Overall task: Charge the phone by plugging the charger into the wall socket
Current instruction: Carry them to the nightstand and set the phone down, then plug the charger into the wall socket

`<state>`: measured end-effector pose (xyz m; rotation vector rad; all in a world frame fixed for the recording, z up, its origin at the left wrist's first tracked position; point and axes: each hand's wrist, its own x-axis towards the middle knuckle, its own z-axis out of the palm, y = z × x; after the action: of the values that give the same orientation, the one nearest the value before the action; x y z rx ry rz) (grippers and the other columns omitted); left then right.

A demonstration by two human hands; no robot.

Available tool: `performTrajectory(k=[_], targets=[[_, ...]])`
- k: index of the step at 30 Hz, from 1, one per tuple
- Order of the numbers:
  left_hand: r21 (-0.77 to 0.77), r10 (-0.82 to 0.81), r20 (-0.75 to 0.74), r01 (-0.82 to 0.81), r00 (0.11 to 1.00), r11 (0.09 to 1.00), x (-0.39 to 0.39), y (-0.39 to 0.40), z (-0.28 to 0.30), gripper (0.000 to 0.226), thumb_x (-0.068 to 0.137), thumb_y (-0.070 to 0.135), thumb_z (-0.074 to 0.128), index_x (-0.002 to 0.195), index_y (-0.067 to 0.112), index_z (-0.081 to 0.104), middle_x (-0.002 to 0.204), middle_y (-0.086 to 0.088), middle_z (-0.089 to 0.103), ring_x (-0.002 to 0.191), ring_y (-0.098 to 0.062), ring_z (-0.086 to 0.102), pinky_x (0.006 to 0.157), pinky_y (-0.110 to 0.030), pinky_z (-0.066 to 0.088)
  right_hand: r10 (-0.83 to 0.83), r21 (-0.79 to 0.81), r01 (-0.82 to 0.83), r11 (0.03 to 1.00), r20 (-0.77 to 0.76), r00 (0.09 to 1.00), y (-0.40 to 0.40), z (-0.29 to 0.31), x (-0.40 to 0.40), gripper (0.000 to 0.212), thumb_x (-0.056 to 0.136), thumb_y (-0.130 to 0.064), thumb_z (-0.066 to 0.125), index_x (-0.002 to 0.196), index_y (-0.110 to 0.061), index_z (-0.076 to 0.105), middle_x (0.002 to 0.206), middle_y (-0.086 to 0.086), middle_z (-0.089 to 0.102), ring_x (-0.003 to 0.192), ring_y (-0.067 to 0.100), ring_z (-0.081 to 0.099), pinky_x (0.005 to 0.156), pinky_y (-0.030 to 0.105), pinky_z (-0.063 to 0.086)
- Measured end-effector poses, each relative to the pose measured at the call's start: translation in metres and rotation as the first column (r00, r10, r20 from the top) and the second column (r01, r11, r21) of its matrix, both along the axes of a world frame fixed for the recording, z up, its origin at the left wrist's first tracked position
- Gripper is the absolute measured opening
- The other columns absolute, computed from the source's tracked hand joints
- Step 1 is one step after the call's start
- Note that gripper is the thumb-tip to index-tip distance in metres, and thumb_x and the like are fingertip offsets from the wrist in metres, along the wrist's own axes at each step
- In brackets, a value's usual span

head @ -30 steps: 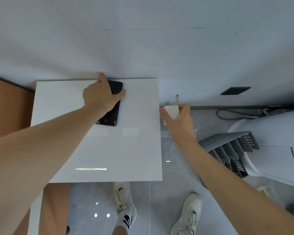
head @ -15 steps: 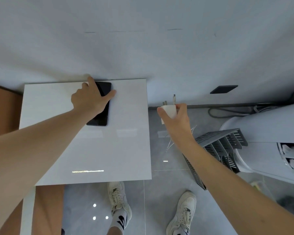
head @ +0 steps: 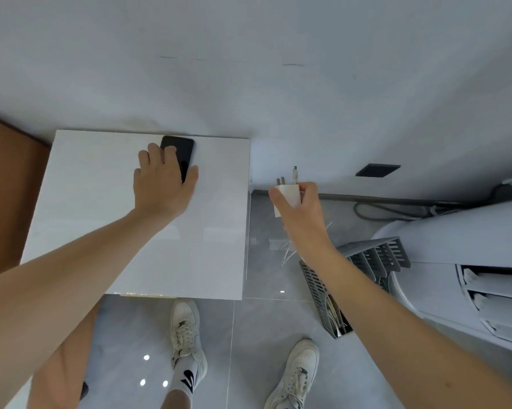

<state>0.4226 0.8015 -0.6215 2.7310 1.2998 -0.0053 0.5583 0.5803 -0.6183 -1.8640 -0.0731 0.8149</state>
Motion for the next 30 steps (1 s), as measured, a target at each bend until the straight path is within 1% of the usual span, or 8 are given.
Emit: performTrajectory(k=[4,8,12,15,19,22,26,30], targets=[[-0.081,-0.027,0.163,0.040,0.986,0.996,-0.012,-0.032,0.004,0.046,0.099,0.037,0.052,0.129,0.003,0.052,0.121,-0.019,0.052,0.111,-0.037,0.045,0.078,-0.049,0.050,0.031,0.036,-0.030,0.999,-0.013,0.999,-0.011,0.007,0.000,0.049,0.086,-0.044,0.077,0.119,-0.019,0.051,0.103,-0.001,0.061,0.083,0.016,0.062,0.071,0.035,0.056],[-0.200,-0.003,0.341,0.076,0.940,0.977,-0.017,-0.068,-0.001,0.034,0.101,0.035,0.051,0.126,0.012,0.054,0.114,-0.006,0.056,0.105,-0.019,0.048,0.071,-0.035,0.047,0.030,0.059,-0.030,0.998,-0.002,1.000,-0.028,0.004,-0.005,0.045,0.088,-0.044,0.077,0.119,-0.022,0.053,0.105,-0.005,0.061,0.088,0.014,0.064,0.070,0.031,0.057],[-0.294,-0.049,0.435,0.193,0.899,0.936,-0.007,-0.095,-0.011,0.025,0.102,0.033,0.049,0.117,0.016,0.058,0.108,-0.001,0.059,0.099,-0.016,0.053,0.075,-0.036,0.051,0.040,0.049,-0.041,0.998,0.026,0.999,-0.046,-0.009,-0.010,0.043,0.089,-0.045,0.075,0.120,-0.021,0.056,0.107,-0.003,0.062,0.096,0.020,0.065,0.080,0.043,0.060],[-0.218,-0.157,0.468,0.285,0.870,0.933,0.009,-0.094,-0.022,0.023,0.102,0.032,0.048,0.112,0.016,0.061,0.101,0.000,0.060,0.097,-0.017,0.051,0.074,-0.034,0.049,0.055,0.042,-0.058,0.997,0.072,0.996,-0.055,-0.028,-0.003,0.041,0.091,-0.047,0.073,0.120,-0.023,0.056,0.108,-0.003,0.062,0.094,0.019,0.064,0.076,0.040,0.060],[-0.104,-0.281,0.492,0.376,0.824,0.921,0.040,-0.077,-0.043,0.020,0.102,0.025,0.049,0.109,0.012,0.062,0.095,-0.003,0.060,0.093,-0.021,0.049,0.076,-0.038,0.048,0.057,0.072,-0.067,0.995,0.125,0.990,-0.074,-0.059,0.022,0.034,0.095,-0.047,0.068,0.118,-0.024,0.058,0.101,0.001,0.063,0.075,0.013,0.059,0.060,0.024,0.051],[-0.017,-0.368,0.503,0.434,0.782,0.901,0.067,-0.073,-0.060,0.016,0.100,0.022,0.053,0.105,0.012,0.064,0.091,-0.003,0.062,0.091,-0.023,0.048,0.078,-0.043,0.046,0.021,0.078,-0.034,0.996,0.155,0.988,-0.089,-0.083,0.044,0.028,0.099,-0.046,0.062,0.111,-0.022,0.061,0.092,0.004,0.064,0.062,0.010,0.055,0.050,0.021,0.048],[0.069,-0.457,0.424,0.475,0.782,0.877,0.113,-0.072,-0.081,0.016,0.095,0.028,0.056,0.102,0.017,0.064,0.087,0.001,0.064,0.091,-0.026,0.053,0.084,-0.042,0.040,-0.002,0.167,-0.024,0.986,0.151,0.988,-0.103,-0.122,0.073,0.037,0.103,-0.048,0.055,0.103,-0.011,0.062,0.072,-0.003,0.059,0.052,0.008,0.046,0.047,0.024,0.042],[0.145,-0.528,0.317,0.510,0.788,0.848,0.142,-0.061,-0.094,0.018,0.093,0.036,0.054,0.094,0.021,0.063,0.079,0.002,0.065,0.081,-0.026,0.059,0.074,-0.037,0.041,-0.051,0.263,0.040,0.964,0.034,0.998,-0.117,-0.158,0.102,0.057,0.087,-0.063,0.065,0.118,-0.015,0.057,0.081,0.001,0.051,0.054,0.005,0.044,0.049,0.023,0.041]])
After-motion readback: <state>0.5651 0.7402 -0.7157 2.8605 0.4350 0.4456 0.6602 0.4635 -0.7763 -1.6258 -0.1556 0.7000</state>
